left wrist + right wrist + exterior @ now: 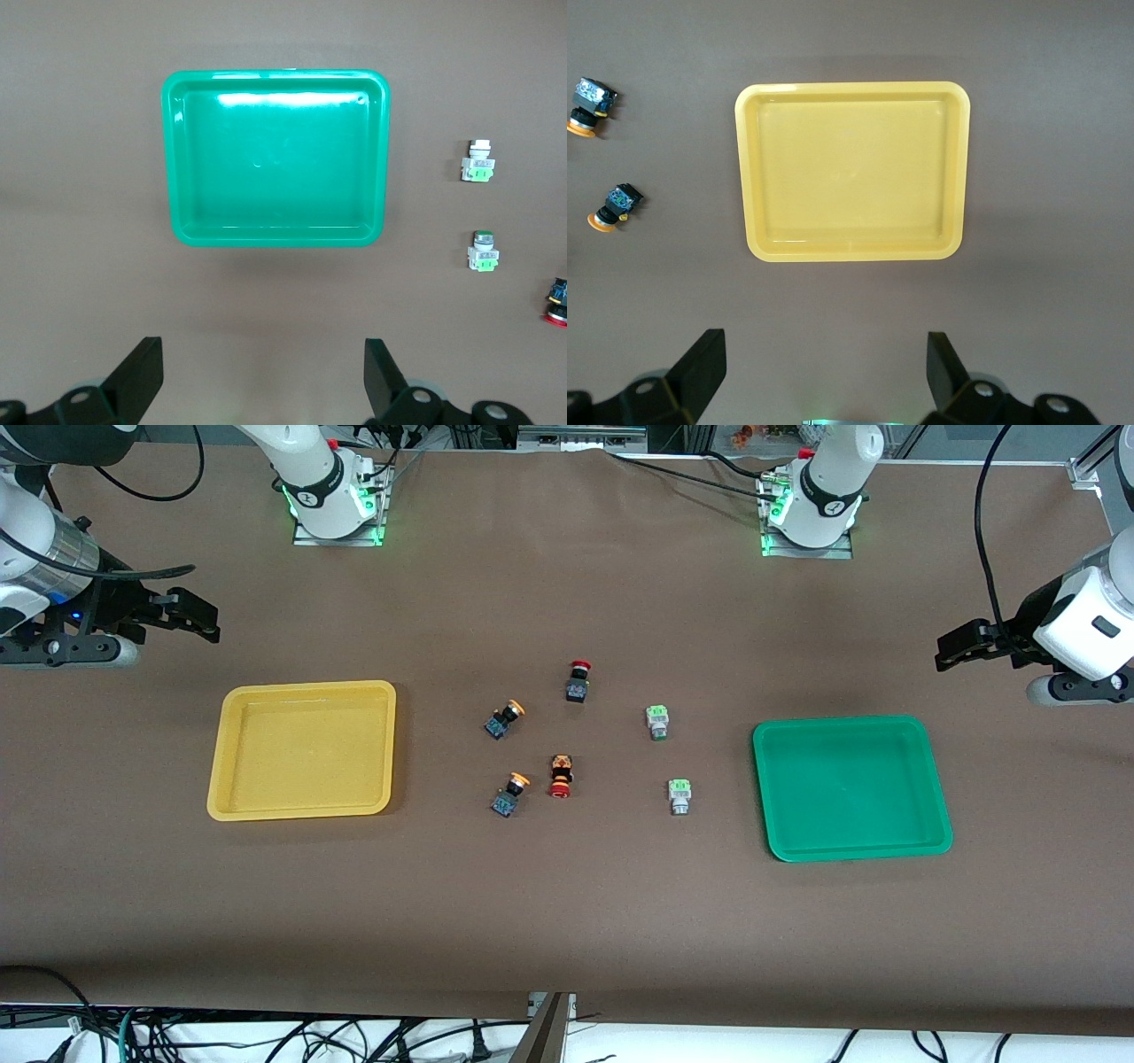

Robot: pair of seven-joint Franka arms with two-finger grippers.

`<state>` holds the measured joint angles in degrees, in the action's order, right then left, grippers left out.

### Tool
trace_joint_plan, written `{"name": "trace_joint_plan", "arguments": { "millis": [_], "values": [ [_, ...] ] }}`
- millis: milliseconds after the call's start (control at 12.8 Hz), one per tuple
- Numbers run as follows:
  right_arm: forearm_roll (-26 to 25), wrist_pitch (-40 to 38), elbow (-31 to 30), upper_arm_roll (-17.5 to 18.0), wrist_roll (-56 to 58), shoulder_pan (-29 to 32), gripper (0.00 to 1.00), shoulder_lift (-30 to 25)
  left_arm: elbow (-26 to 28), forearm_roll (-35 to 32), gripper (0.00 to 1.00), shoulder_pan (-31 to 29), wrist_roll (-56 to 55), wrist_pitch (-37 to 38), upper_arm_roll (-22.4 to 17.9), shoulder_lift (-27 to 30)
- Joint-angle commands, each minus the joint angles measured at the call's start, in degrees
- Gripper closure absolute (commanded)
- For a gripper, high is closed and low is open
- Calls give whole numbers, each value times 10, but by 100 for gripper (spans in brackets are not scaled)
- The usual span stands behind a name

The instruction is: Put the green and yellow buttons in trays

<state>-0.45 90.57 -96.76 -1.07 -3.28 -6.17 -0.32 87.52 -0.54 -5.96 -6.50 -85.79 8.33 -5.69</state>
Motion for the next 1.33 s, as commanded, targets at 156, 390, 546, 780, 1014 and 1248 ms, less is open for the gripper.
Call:
{"name": "trace_joint_plan", "arguments": {
  "millis": [156, 390, 546, 780, 1014, 1248],
  "values": [
    [-4, -5, 15, 9, 9, 8, 0, 18, -23, 5, 0, -3, 12, 3, -3, -8],
    [5, 20, 14, 9, -54, -27, 0, 58, -30, 5, 0, -2, 12, 4, -2, -14],
    [42, 85, 15, 9, -152, -55, 0, 113, -30, 5, 0, -3, 12, 4, -2, -14],
    [70, 190, 22, 9, -306, -106, 0, 197, -31, 6, 0, -1, 11, 6, -2, -16],
    [110, 265, 143, 9, -442, -162, 0, 343, -31, 21, 0, 4, 5, 5, 0, -25],
    [118, 312, 253, 9, -570, -213, 0, 469, -32, 45, 0, 22, -50, 1, 3, -42]
  ]
}}
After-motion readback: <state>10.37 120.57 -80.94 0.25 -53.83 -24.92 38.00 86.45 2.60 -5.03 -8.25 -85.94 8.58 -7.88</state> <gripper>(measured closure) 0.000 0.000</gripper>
